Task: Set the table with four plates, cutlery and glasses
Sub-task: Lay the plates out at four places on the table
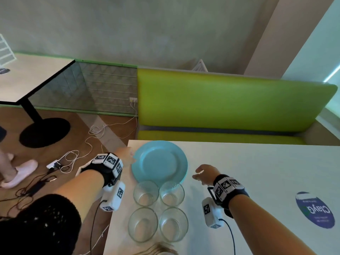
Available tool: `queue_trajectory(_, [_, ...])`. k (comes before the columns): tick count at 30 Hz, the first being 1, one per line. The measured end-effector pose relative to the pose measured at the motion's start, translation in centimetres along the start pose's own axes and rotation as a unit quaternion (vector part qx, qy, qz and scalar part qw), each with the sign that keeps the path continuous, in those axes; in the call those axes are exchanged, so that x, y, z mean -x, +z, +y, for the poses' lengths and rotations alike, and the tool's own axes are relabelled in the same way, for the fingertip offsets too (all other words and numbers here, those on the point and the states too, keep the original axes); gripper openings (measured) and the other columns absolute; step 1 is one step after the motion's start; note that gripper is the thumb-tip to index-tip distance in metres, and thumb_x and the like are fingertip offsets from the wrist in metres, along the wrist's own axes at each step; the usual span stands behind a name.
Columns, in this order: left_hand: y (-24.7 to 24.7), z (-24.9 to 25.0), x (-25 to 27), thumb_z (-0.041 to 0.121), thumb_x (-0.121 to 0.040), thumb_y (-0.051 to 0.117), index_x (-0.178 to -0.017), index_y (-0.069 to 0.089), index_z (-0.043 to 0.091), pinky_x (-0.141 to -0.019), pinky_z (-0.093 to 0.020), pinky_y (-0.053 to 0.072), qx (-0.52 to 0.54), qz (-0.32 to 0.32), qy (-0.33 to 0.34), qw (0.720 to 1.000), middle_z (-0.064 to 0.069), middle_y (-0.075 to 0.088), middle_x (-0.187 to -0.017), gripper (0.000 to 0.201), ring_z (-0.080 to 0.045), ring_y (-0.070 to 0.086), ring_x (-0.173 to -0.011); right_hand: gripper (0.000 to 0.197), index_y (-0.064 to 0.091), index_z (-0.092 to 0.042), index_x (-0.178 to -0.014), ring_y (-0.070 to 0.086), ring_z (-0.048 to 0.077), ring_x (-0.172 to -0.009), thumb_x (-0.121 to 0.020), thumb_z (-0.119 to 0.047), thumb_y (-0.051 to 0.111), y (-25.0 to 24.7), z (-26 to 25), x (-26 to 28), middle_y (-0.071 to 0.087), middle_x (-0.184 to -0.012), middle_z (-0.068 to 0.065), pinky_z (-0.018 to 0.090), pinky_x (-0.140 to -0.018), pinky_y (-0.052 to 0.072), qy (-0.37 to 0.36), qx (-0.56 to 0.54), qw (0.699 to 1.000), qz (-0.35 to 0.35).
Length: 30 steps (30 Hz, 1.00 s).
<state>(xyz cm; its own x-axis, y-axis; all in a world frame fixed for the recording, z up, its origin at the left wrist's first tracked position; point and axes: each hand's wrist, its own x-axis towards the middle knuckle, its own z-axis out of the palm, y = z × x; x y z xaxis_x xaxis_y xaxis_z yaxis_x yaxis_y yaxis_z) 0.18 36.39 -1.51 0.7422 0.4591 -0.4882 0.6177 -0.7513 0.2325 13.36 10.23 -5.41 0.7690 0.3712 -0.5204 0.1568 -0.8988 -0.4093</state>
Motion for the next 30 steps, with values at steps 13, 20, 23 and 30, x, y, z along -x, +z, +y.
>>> queue_trajectory(13, [4.5, -2.6, -6.7, 0.027, -0.081, 0.064, -0.131, 0.045, 0.011, -0.098, -0.032, 0.045, 0.067, -0.048, -0.052, 0.995, -0.006, 0.059, -0.128, 0.056, -0.026, 0.056, -0.117, 0.064, 0.032, -0.012, -0.14, 0.061, 0.024, -0.084, -0.086, -0.029, 0.062, 3.2, -1.5, -6.9, 0.061, -0.12, 0.015, 0.025, -0.058, 0.048, 0.002, -0.043, 0.997, -0.059])
queue_trajectory(20, [5.3, -2.9, -7.6, 0.019, -0.084, 0.066, -0.128, 0.05, 0.012, -0.101, -0.035, 0.045, 0.139, -0.036, -0.058, 0.988, -0.007, 0.059, -0.129, 0.047, -0.026, 0.055, -0.118, 0.062, 0.037, -0.013, -0.137, 0.055, 0.028, -0.117, -0.084, -0.027, 0.066, 3.3, -1.4, -7.5, 0.059, -0.127, 0.012, 0.032, -0.094, 0.043, -0.014, -0.037, 0.998, -0.038])
queue_trajectory(23, [4.5, -2.4, -7.7, 0.011, -0.086, 0.064, -0.133, 0.045, 0.009, -0.096, -0.036, 0.048, 0.206, -0.024, -0.06, 0.976, -0.011, 0.056, -0.131, 0.051, -0.027, 0.055, -0.116, 0.061, 0.037, -0.013, -0.137, 0.056, 0.028, -0.114, -0.084, -0.024, 0.066, 2.6, -1.7, -7.0, 0.063, -0.119, 0.013, 0.031, -0.089, 0.044, -0.023, -0.073, 0.997, -0.01])
queue_trajectory(30, [-1.5, 0.3, -5.1, -0.011, -0.09, 0.05, -0.135, 0.038, -0.004, -0.078, -0.04, 0.055, 0.407, -0.001, -0.013, 0.913, -0.02, 0.046, -0.137, 0.048, -0.03, 0.052, -0.109, 0.059, 0.036, -0.015, -0.14, 0.058, 0.026, -0.097, -0.088, -0.024, 0.062, -1.6, -3.1, -3.8, 0.067, -0.102, 0.014, 0.025, -0.076, 0.038, -0.084, -0.118, 0.986, 0.078])
